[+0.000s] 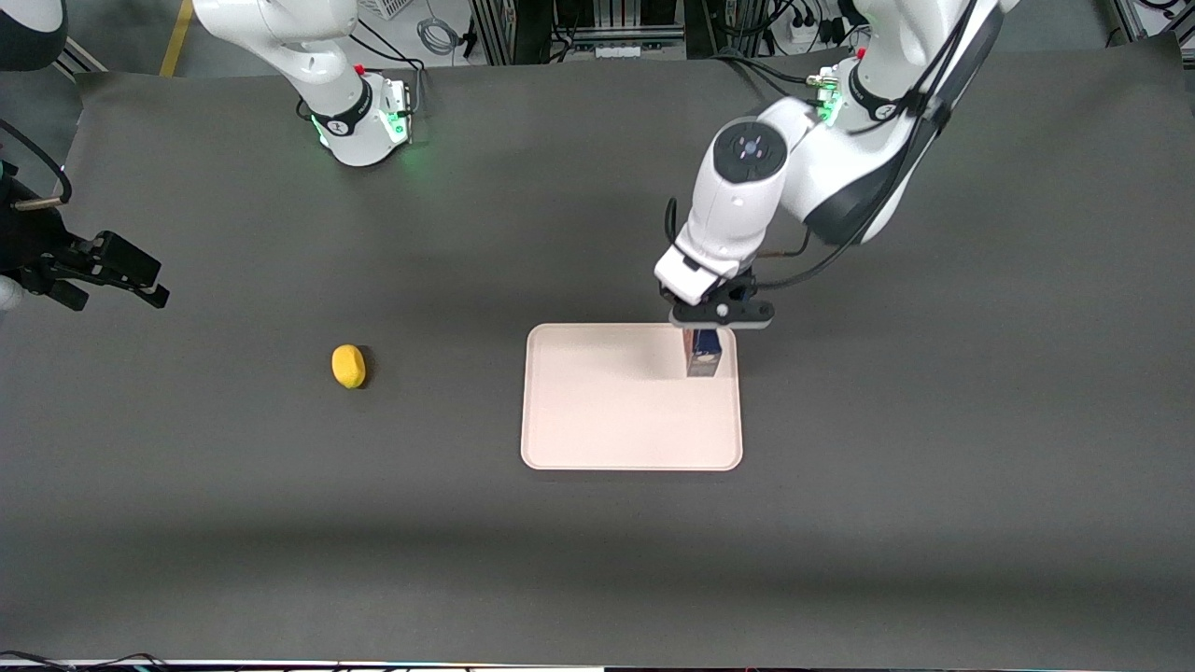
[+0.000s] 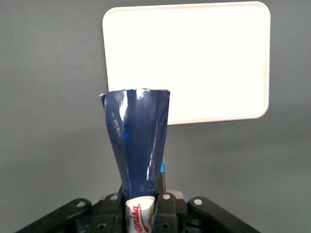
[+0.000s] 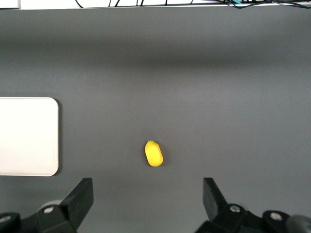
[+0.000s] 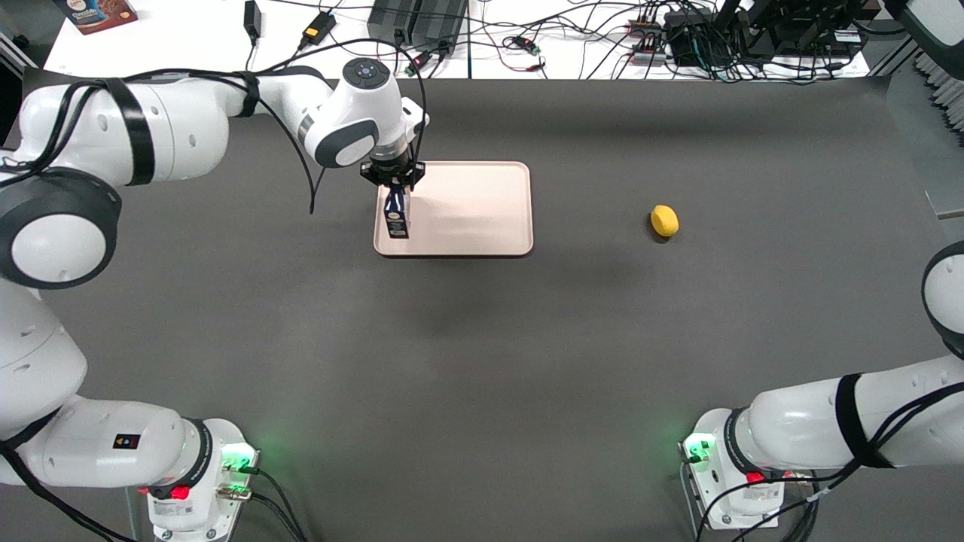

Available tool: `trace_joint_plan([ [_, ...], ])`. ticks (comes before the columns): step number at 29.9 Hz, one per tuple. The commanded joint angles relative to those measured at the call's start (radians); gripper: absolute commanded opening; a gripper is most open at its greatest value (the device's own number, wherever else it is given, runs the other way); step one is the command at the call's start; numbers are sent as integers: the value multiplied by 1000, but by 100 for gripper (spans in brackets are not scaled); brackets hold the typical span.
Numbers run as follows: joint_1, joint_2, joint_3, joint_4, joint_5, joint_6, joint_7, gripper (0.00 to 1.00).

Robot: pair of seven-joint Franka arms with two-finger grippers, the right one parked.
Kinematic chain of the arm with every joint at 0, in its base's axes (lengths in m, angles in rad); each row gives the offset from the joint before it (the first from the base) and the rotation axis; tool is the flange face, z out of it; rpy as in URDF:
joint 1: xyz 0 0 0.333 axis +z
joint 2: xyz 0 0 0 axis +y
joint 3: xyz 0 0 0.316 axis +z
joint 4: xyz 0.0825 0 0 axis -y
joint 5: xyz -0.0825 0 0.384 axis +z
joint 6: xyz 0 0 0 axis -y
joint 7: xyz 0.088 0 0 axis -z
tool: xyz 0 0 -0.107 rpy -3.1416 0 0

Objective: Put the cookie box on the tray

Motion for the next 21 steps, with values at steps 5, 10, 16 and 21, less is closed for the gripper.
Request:
trace_joint_plan([
  [5,-10,101,38,88,67,-5,-13,21],
  [10,-11,110,41,91,65,3,-13,21],
  [16,-11,117,41,94,65,4,-12,34],
  [21,-8,118,42,94,64,7,-10,98],
])
